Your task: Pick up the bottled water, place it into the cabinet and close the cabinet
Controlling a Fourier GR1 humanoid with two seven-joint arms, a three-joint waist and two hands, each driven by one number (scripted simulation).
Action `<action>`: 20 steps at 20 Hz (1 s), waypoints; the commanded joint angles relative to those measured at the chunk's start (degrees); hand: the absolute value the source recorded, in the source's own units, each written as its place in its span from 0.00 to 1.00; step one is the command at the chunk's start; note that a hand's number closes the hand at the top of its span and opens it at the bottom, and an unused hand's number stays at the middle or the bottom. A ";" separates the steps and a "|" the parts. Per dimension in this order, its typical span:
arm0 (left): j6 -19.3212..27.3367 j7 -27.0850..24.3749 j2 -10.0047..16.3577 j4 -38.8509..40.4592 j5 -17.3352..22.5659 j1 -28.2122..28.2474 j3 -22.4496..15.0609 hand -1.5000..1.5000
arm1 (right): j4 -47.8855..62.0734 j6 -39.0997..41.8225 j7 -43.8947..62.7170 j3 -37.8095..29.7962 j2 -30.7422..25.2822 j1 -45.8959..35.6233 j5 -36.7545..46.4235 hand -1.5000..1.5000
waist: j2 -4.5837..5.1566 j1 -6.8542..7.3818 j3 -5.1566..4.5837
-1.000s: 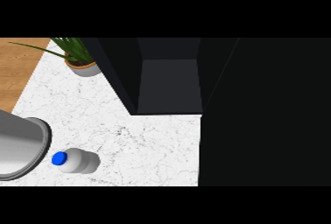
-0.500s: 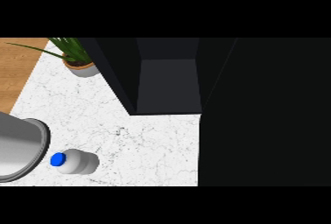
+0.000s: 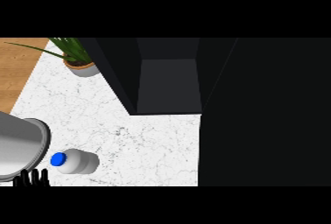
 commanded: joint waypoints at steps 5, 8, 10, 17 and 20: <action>-2.37 -5.54 -1.80 17.88 0.67 -11.65 4.72 0.00 | -10.68 0.81 0.73 -0.98 1.02 6.00 -2.21 0.00 | 0.08 -0.19 -0.05; -3.98 -5.55 -0.20 21.15 1.86 -14.49 7.15 0.00 | -8.82 2.13 0.37 -4.83 -0.64 5.01 -6.15 0.00 | 0.16 0.41 0.02; -4.79 -9.70 -1.32 26.86 1.35 -16.51 8.26 0.00 | -9.55 2.22 -0.33 -5.99 -0.99 5.64 -7.16 0.00 | 0.23 0.32 -0.04; -11.59 -11.77 0.39 35.57 3.94 -21.46 11.50 0.00 | -7.68 2.31 0.28 -7.12 -0.37 3.97 -7.34 0.00 | 0.30 0.88 -0.02; -14.51 -14.01 0.32 39.49 5.19 -25.13 13.20 0.00 | -7.27 6.07 -5.36 -6.45 1.37 9.39 -4.23 0.00 | 0.05 -0.12 -0.03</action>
